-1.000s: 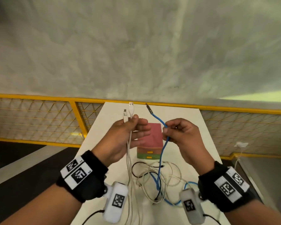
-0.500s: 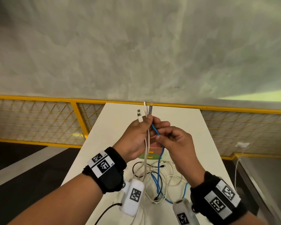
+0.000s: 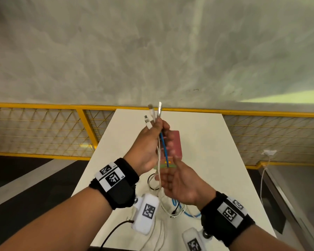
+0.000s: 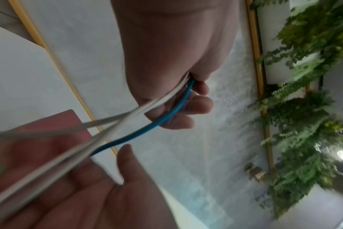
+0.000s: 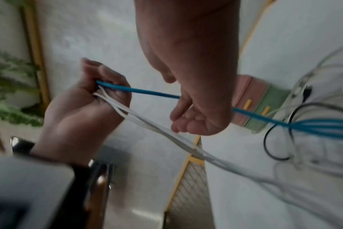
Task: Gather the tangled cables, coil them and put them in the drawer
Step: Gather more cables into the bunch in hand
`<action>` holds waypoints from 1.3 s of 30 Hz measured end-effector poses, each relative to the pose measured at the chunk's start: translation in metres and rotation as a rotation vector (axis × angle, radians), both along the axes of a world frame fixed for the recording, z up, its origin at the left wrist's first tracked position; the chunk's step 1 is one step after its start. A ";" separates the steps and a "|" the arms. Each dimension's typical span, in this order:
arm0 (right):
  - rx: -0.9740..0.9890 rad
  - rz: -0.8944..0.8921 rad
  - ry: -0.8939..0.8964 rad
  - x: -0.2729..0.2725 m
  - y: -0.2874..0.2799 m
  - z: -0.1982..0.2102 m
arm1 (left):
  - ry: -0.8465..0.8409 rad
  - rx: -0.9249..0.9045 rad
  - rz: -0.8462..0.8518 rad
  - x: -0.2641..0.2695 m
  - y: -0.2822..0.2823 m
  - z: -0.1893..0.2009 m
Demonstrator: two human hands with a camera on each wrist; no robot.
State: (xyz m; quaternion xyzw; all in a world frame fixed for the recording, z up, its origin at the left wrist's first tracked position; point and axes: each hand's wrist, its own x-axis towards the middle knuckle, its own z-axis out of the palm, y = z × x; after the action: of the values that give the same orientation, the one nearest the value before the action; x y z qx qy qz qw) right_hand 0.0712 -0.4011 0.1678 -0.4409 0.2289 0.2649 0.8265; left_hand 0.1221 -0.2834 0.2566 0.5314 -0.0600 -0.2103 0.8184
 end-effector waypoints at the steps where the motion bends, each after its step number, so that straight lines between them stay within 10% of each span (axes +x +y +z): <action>1: 0.097 -0.064 -0.013 0.004 0.001 0.003 | -0.008 0.070 -0.039 -0.006 0.000 -0.007; 12: 0.100 -0.467 -0.003 0.056 -0.059 0.021 | 0.353 0.647 -0.369 -0.077 0.118 -0.124; 20: 0.015 -0.180 -0.128 0.031 -0.011 0.008 | -0.100 0.440 0.258 -0.026 0.068 -0.064; 28: 0.161 -0.143 -0.169 0.033 -0.010 0.025 | -0.226 0.403 0.049 -0.020 0.005 -0.050; 36: 0.087 -0.341 0.024 0.048 -0.055 0.014 | -0.137 0.738 -0.753 -0.058 0.123 -0.101; 39: 0.034 -0.345 0.017 0.047 -0.057 0.008 | -0.175 0.897 -0.715 -0.062 0.154 -0.112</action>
State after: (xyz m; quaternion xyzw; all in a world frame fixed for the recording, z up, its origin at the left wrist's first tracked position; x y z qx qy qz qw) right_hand 0.1179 -0.4579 0.1757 -0.3786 0.3037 0.1266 0.8651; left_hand 0.0601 -0.1291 0.1446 0.7884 -0.2083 -0.4338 0.3831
